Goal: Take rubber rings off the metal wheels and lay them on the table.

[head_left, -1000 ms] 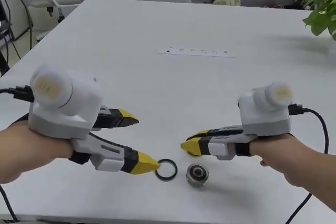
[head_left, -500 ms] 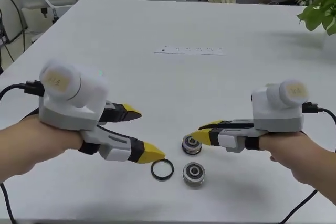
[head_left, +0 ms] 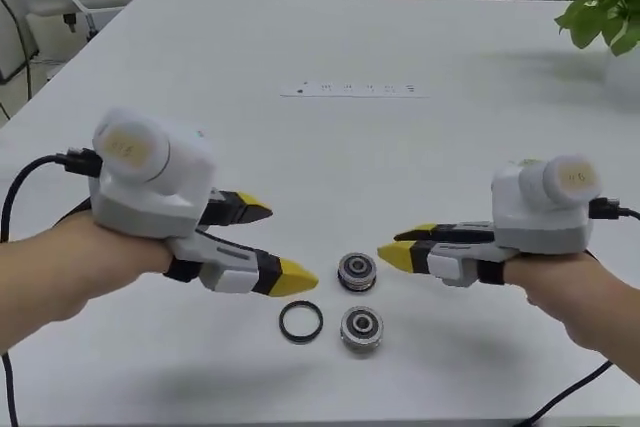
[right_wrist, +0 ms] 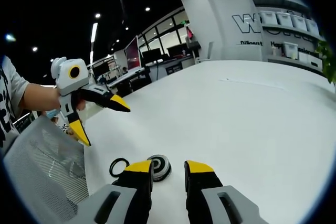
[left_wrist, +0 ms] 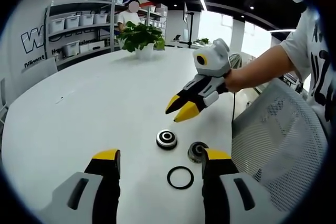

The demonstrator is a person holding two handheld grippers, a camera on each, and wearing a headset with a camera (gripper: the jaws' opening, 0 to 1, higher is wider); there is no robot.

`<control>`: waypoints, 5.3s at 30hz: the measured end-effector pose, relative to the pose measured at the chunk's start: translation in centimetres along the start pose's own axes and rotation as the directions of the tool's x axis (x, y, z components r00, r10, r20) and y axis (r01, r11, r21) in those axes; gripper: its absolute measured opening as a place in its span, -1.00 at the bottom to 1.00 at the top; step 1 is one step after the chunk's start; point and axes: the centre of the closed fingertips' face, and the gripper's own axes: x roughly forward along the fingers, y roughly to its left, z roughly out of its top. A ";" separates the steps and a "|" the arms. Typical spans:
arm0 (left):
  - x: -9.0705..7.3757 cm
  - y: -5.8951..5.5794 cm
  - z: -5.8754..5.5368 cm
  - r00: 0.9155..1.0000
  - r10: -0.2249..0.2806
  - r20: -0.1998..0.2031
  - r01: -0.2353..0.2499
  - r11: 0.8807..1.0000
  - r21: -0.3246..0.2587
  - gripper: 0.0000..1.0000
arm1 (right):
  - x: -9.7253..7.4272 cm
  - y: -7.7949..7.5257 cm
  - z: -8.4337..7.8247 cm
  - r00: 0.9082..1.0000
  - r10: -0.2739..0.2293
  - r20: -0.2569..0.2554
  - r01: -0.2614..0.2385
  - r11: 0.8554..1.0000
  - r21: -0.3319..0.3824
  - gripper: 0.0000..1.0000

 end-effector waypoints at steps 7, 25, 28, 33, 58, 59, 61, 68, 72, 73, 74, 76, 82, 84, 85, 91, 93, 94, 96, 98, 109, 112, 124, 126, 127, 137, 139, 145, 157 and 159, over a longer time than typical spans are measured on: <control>1.0 0.3 -0.3 1.000 -0.003 -0.008 0.003 1.000 -0.011 0.15 | 0.3 -0.4 -0.8 1.000 0.001 -0.014 -0.002 1.000 -0.026 -0.58; 3.6 0.5 -0.7 0.999 -0.028 -0.023 0.027 0.999 -0.016 0.01 | 1.4 0.8 -2.8 0.996 0.067 -0.057 -0.072 0.994 -0.087 -0.64; 4.1 0.2 -0.5 0.999 -0.040 -0.022 0.040 0.999 -0.017 -0.03 | 1.4 0.9 -2.7 0.996 0.073 -0.053 -0.078 0.993 -0.091 -0.65; 4.9 -0.2 -0.5 0.998 -0.053 -0.023 0.053 0.998 -0.015 -0.08 | 1.5 1.0 -2.6 0.995 0.086 -0.049 -0.090 0.992 -0.094 -0.68; 7.3 -1.0 -0.9 0.994 -0.097 -0.045 0.096 0.995 -0.020 -0.36 | 1.8 1.0 -3.2 0.992 0.113 -0.058 -0.119 0.987 -0.107 -0.72; 7.4 -1.0 -0.9 0.994 -0.099 -0.046 0.098 0.995 -0.019 -0.37 | 1.9 1.0 -3.3 0.992 0.114 -0.060 -0.120 0.987 -0.108 -0.72; 7.5 -1.0 -0.9 0.994 -0.101 -0.048 0.100 0.995 -0.018 -0.40 | 2.0 1.0 -3.4 0.991 0.116 -0.062 -0.122 0.987 -0.109 -0.72; 7.9 -1.3 -1.0 0.993 -0.108 -0.057 0.108 0.994 -0.001 -0.51 | 2.3 1.4 -3.5 0.990 0.123 -0.068 -0.130 0.984 -0.121 -0.73; 8.1 -1.5 -1.1 0.992 -0.112 -0.065 0.112 0.994 0.011 -0.55 | 2.3 1.4 -3.4 0.990 0.122 -0.066 -0.130 0.984 -0.122 -0.74; 8.2 -1.5 -1.1 0.992 -0.113 -0.063 0.114 0.993 0.014 -0.57 | 2.3 1.4 -3.4 0.990 0.122 -0.066 -0.129 0.984 -0.123 -0.74; 8.2 -1.5 -1.1 0.992 -0.112 -0.065 0.113 0.993 0.014 -0.58 | 2.3 1.4 -3.5 0.990 0.121 -0.066 -0.129 0.984 -0.124 -0.74; 8.3 -1.4 -1.1 0.992 -0.113 -0.065 0.114 0.993 0.013 -0.61 | 2.3 1.4 -3.5 0.991 0.120 -0.065 -0.128 0.984 -0.124 -0.75; 8.4 -1.3 -1.1 0.993 -0.098 -0.067 0.101 0.994 0.040 -0.71 | 2.3 1.3 -3.5 0.991 0.115 -0.069 -0.123 0.983 -0.133 -0.77; 8.4 -1.2 -1.1 0.993 -0.094 -0.066 0.097 0.994 0.043 -0.72 | 2.3 1.3 -3.5 0.991 0.111 -0.069 -0.120 0.983 -0.140 -0.79; 8.4 -1.2 -1.1 0.994 -0.092 -0.065 0.095 0.994 0.048 -0.73 | 2.3 1.3 -3.5 0.991 0.110 -0.070 -0.119 0.983 -0.141 -0.80; 8.6 -0.8 -1.1 0.996 -0.065 -0.068 0.069 0.995 0.068 -0.83 | 2.3 1.2 -3.5 0.992 0.103 -0.069 -0.112 0.983 -0.148 -0.80; 8.6 -0.8 -1.1 0.996 -0.059 -0.069 0.064 0.995 0.080 -0.85 | 2.3 1.1 -3.6 0.993 0.100 -0.069 -0.109 0.983 -0.149 -0.80; 8.6 -0.8 -1.1 0.996 -0.058 -0.069 0.064 0.995 0.082 -0.85 | 2.3 1.1 -3.6 0.993 0.097 -0.068 -0.107 0.983 -0.151 -0.80; 8.7 -0.9 -1.1 0.996 -0.050 -0.071 0.057 0.993 0.107 -0.85 | 2.3 1.2 -3.6 0.993 0.093 -0.069 -0.103 0.982 -0.156 -0.81; 8.7 -1.0 -1.1 0.997 -0.040 -0.073 0.048 0.992 0.119 -0.85 | 2.4 1.2 -3.6 0.993 0.089 -0.071 -0.100 0.982 -0.159 -0.81; 8.6 -0.9 -1.1 0.997 -0.020 -0.074 0.029 0.992 0.120 -0.86 | 2.2 1.2 -3.8 0.995 0.066 -0.078 -0.076 0.987 -0.142 -0.99; 8.7 -0.9 -1.2 0.997 -0.011 -0.075 0.021 0.990 0.140 -0.86 | 2.2 0.9 -3.8 0.996 0.056 -0.074 -0.064 0.992 -0.112 -1.00; 8.6 -0.9 -1.2 0.998 0.014 -0.059 -0.006 0.990 0.142 -0.87 | 1.8 0.1 -3.4 0.999 0.050 0.013 -0.052 0.982 0.181 -1.00; 8.6 -0.9 -1.2 0.998 0.014 -0.059 -0.006 0.990 0.139 -0.87 | 1.6 0.0 -2.8 0.998 0.044 0.051 -0.054 0.971 0.233 -1.00; 8.6 -1.0 -1.2 0.998 0.014 -0.060 -0.005 0.990 0.139 -0.87 | 1.5 0.0 -2.7 0.997 0.049 0.053 -0.060 0.968 0.244 -1.00; 8.7 -1.2 -1.2 0.997 0.016 -0.070 -0.006 0.990 0.138 -0.87 | 1.3 0.5 -2.3 0.994 0.061 0.086 -0.083 0.954 0.289 -1.00; 8.7 -1.2 -1.2 0.997 0.019 -0.074 -0.008 0.991 0.136 -0.87 | 1.3 0.6 -2.1 0.994 0.064 0.089 -0.087 0.954 0.286 -1.00; 8.6 -1.3 -1.2 0.996 0.026 -0.086 -0.013 0.990 0.143 -0.88 | 1.3 1.0 -1.9 0.993 0.071 0.091 -0.095 0.951 0.295 -1.00; 8.7 -1.4 -1.2 0.995 0.030 -0.093 -0.017 0.989 0.146 -0.88 | 1.6 2.1 -1.4 0.989 0.109 0.097 -0.131 0.956 0.262 -1.00; 8.7 -1.5 -1.2 0.995 0.029 -0.092 -0.016 0.989 0.147 -0.88 | 1.7 2.9 -0.7 0.980 0.154 0.127 -0.182 0.950 0.253 -1.00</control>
